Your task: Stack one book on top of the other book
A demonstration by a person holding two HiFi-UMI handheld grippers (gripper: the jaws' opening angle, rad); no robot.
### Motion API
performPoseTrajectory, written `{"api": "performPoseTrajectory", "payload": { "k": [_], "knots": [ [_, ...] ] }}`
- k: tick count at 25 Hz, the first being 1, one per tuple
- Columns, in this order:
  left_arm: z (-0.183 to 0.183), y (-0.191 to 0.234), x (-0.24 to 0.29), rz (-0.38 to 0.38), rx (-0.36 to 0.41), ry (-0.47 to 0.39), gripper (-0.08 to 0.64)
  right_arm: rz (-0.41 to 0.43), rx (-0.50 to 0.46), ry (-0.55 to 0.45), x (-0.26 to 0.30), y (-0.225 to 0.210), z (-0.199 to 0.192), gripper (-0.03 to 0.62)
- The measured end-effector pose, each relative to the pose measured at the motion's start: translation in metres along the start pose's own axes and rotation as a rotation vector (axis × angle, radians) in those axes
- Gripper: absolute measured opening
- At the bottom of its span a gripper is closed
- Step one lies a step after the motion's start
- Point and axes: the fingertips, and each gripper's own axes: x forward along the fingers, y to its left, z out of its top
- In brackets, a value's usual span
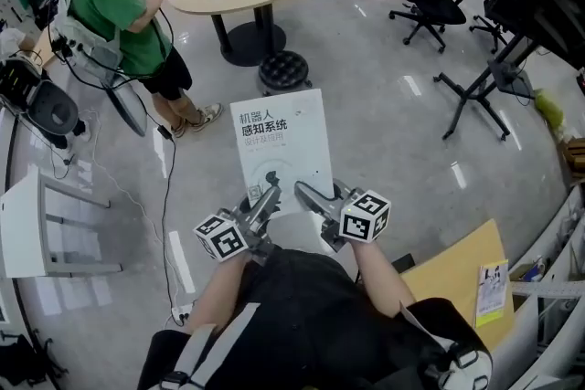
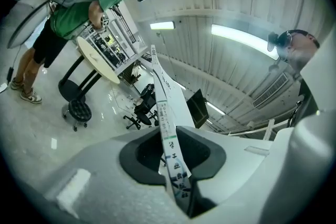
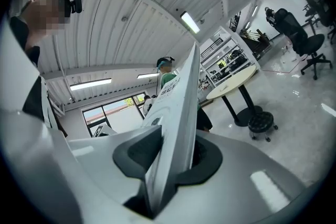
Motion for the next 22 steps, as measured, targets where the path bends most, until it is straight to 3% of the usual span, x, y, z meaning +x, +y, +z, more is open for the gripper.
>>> {"api": "performPoseTrajectory", "payload": {
  "k": [11, 16, 22],
  "knots": [
    [0.02, 0.038, 0.106, -0.173, -0.004, 0.153, 0.066, -0.184, 0.02, -0.124, 0.002, -0.089, 0.05, 0.091],
    [0.052, 0.048, 0.162, -0.289, 0.018, 0.22, 0.066, -0.272, 0.008, -0.21, 0.01, -0.124, 0.095, 0.087],
    [0.063, 0.059, 0.211, -0.42, -0.009, 0.311, 0.066, -0.41, 0.01, -0.289, 0.008, -0.156, 0.122, 0.087]
  ]
}}
